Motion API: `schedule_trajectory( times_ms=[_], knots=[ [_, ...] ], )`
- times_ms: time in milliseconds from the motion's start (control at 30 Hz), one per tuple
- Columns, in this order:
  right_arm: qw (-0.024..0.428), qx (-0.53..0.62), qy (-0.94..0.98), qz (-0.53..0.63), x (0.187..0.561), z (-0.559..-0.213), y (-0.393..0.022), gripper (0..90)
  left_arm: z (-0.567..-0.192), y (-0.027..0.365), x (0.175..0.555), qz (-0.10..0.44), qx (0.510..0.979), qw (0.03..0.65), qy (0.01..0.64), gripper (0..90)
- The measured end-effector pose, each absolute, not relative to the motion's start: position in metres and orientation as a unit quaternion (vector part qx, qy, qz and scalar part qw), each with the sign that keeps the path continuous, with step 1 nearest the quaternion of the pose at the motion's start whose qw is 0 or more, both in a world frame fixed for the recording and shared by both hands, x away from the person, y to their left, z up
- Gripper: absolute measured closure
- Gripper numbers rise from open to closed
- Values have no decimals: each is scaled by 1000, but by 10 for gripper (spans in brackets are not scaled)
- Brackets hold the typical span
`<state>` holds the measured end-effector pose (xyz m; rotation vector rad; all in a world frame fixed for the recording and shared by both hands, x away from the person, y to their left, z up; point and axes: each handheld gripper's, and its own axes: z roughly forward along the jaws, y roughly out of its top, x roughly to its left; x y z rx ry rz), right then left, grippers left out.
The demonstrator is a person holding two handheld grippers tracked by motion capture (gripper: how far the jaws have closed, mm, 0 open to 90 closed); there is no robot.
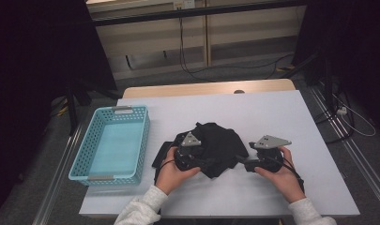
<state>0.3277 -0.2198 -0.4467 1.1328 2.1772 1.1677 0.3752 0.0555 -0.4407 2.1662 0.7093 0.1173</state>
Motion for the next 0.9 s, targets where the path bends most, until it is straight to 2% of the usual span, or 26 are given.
schedule_trajectory(
  times_ms=[67,167,267,367,433,567,900],
  knots=[
    [213,410,780,422,328,-446,-221,270,-445,53,374,49,868,406,282,314],
    [216,411,778,423,328,-446,-222,267,-451,50,373,49,877,393,271,365],
    [216,412,777,424,328,-446,-222,268,-453,50,372,56,884,384,263,515],
    [216,411,779,421,328,-446,-221,267,-450,54,373,48,870,391,298,715],
    [215,411,780,420,328,-447,-221,265,-449,55,374,48,863,398,309,786],
    [213,412,780,421,328,-447,-221,253,-439,59,375,44,846,423,322,828],
    [205,399,796,407,329,-450,-210,239,-414,84,383,52,803,478,352,839]
  ],
)
